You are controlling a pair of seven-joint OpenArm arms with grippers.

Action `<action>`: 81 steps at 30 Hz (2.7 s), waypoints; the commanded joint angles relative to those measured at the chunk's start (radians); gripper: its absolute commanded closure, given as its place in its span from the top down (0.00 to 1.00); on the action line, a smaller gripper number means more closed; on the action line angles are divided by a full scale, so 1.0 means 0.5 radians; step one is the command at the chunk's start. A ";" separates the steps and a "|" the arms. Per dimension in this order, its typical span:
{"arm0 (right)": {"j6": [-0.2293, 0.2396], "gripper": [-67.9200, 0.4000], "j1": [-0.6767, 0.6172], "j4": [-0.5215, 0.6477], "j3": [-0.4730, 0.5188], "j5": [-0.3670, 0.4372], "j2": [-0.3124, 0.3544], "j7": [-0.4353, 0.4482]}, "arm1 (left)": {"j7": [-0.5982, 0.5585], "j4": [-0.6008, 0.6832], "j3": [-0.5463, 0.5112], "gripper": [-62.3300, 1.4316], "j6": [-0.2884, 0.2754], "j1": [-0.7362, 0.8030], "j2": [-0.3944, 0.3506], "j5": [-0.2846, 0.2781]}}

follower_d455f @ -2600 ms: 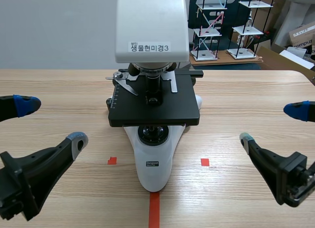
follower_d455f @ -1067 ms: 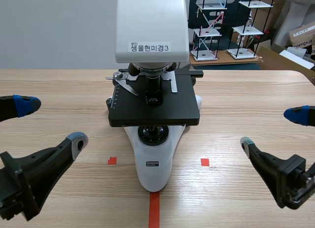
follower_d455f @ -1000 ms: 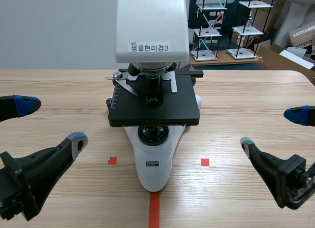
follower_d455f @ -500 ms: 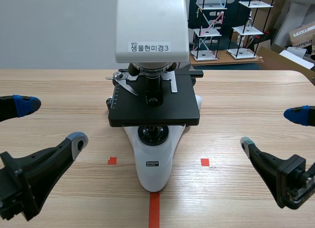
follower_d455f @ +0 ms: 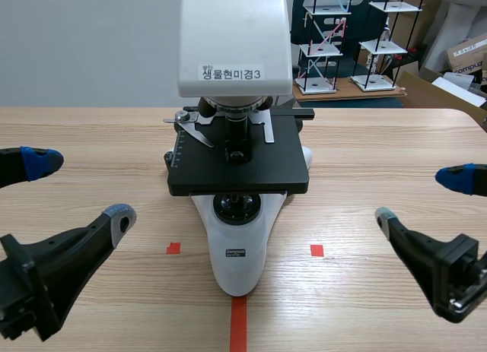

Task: Point at the revolving nosepiece

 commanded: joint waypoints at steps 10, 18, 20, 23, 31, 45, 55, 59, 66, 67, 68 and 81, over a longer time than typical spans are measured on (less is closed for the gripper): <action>0.019 0.00 0.369 0.027 0.003 0.023 0.092 0.098 | -0.028 0.019 0.000 1.00 0.005 0.014 0.000 -0.013; 0.256 0.00 0.792 -0.086 -0.094 0.005 0.092 0.096 | -0.028 0.019 0.000 1.00 0.005 0.014 0.000 -0.013; 0.304 0.00 0.879 -0.145 -0.146 -0.029 0.092 0.097 | -0.028 0.019 0.000 1.00 0.005 0.014 0.000 -0.013; 0.349 0.00 1.004 -0.249 -0.230 -0.038 0.092 0.098 | -0.028 0.019 0.000 1.00 0.005 0.014 0.000 -0.013; 0.677 0.00 1.363 -0.549 -0.413 -0.039 0.090 0.214 | -0.028 0.019 0.000 1.00 0.005 0.014 0.000 -0.013; 0.729 0.00 1.592 -0.718 -0.536 -0.365 0.027 0.478 | -0.029 0.019 0.000 1.00 0.006 0.010 0.000 -0.013; 0.729 0.00 1.592 -0.718 -0.536 -0.416 -0.018 0.478 | -0.028 0.019 0.000 1.00 0.006 0.010 0.000 -0.013; 0.729 0.00 1.592 -0.718 -0.536 -0.416 -0.019 0.479 | -0.027 0.019 0.000 1.00 0.006 0.010 0.000 -0.013; 0.729 0.00 1.592 -0.718 -0.536 -0.416 -0.019 0.478 | -0.027 0.019 0.000 1.00 0.006 0.010 0.000 -0.013; 0.729 0.00 1.592 -0.718 -0.536 -0.416 -0.019 0.478 | -0.027 0.019 0.000 1.00 0.006 0.010 0.000 -0.013; 0.729 0.00 1.592 -0.718 -0.536 -0.416 -0.019 0.478 | -0.027 0.019 0.000 1.00 0.006 0.010 0.000 -0.013; 0.729 0.00 1.592 -0.718 -0.536 -0.416 -0.019 0.477 | -0.027 0.019 0.000 1.00 0.006 0.010 0.000 -0.013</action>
